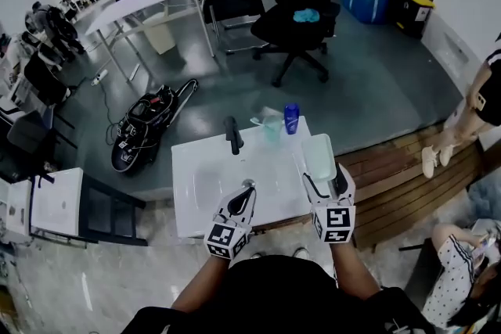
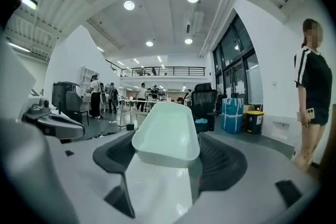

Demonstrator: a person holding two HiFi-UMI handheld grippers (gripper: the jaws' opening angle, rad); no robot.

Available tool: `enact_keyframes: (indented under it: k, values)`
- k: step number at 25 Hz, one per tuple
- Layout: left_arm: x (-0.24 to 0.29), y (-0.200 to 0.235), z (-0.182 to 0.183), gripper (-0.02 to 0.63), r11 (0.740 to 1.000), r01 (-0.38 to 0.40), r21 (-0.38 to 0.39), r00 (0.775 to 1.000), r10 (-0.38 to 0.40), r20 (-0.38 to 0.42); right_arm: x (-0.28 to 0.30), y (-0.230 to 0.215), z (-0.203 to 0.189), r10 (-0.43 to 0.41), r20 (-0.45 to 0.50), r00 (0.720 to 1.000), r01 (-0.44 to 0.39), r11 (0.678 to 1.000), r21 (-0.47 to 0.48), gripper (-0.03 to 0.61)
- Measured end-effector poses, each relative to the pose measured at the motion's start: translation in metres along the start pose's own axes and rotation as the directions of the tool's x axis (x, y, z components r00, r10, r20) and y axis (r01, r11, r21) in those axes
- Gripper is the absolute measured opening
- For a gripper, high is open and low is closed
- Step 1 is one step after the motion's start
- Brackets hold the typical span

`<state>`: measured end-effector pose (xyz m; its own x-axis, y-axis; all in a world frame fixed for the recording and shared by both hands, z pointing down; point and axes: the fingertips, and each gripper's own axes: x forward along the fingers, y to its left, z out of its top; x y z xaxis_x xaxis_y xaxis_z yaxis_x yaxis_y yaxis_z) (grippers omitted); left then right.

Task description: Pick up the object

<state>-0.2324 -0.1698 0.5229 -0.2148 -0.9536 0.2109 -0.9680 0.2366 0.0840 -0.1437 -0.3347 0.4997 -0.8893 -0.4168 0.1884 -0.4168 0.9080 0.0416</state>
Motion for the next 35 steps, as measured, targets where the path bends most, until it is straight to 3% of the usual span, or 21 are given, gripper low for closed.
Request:
enact_keyframes:
  k: [14, 35]
  values:
    - [0.007, 0.01, 0.019, 0.02, 1.0, -0.002, 0.007, 0.998, 0.002, 0.067, 0.004, 0.005, 0.023, -0.029, 0.048, 0.998, 0.032, 0.998, -0.062, 0.387]
    - [0.003, 0.012, 0.016, 0.02, 1.0, -0.014, 0.003, 0.998, 0.013, 0.059, 0.008, 0.009, 0.016, -0.019, 0.035, 0.999, 0.021, 0.998, -0.051, 0.387]
